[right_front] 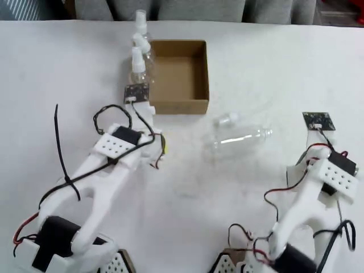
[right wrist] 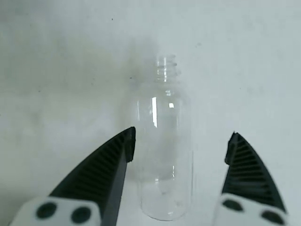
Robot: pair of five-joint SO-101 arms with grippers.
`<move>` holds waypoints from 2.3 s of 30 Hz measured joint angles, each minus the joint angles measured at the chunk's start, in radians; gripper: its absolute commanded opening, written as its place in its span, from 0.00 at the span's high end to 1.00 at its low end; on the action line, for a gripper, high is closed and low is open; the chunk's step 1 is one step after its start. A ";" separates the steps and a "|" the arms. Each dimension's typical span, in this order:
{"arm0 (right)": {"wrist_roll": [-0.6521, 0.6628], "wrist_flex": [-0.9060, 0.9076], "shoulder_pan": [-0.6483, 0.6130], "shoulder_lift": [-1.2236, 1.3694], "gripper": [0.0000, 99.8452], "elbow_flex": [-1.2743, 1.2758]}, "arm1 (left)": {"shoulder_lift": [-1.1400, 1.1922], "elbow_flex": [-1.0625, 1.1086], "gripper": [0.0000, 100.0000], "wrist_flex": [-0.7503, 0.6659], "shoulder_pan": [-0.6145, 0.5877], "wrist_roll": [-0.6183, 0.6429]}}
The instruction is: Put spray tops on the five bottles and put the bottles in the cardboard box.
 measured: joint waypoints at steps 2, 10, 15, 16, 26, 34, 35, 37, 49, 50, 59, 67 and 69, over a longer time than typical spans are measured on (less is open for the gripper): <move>-0.003 0.000 -0.003 0.060 0.73 -0.015 | 0.000 0.000 0.98 0.000 0.000 0.000; -0.003 0.000 -0.017 0.195 0.73 -0.087 | 0.000 0.000 0.98 0.000 0.000 0.000; -0.008 -0.028 -0.028 0.204 0.76 -0.092 | 0.000 0.000 0.98 0.000 0.000 0.000; -0.003 -0.031 -0.037 0.204 0.77 -0.092 | 0.000 0.000 0.98 0.000 0.000 0.000; -0.003 -0.035 -0.041 0.206 0.77 -0.092 | 0.000 0.000 0.98 0.000 0.000 0.000; -0.003 -0.035 -0.041 0.206 0.77 -0.092 | 0.000 0.000 0.98 0.000 0.000 0.000; -0.003 -0.035 -0.041 0.206 0.77 -0.092 | 0.000 0.000 0.98 0.000 0.000 0.000; -0.003 -0.035 -0.040 0.206 0.77 -0.092 | 0.000 0.000 0.98 0.000 0.000 0.000; -0.003 -0.038 -0.041 0.311 0.77 -0.092 | 0.000 0.000 0.98 0.000 0.000 0.000; -0.006 -0.038 -0.044 0.311 0.77 -0.092 | 0.000 0.000 0.98 0.000 0.000 0.000; -0.003 -0.038 -0.051 0.315 0.77 -0.092 | 0.000 0.000 0.98 0.000 0.000 0.000; 0.129 -0.038 -0.051 0.315 0.70 -0.092 | 0.000 0.000 0.98 0.000 0.000 0.000; 0.140 -0.037 -0.052 0.316 0.69 -0.112 | 0.000 0.000 0.98 0.000 0.000 0.000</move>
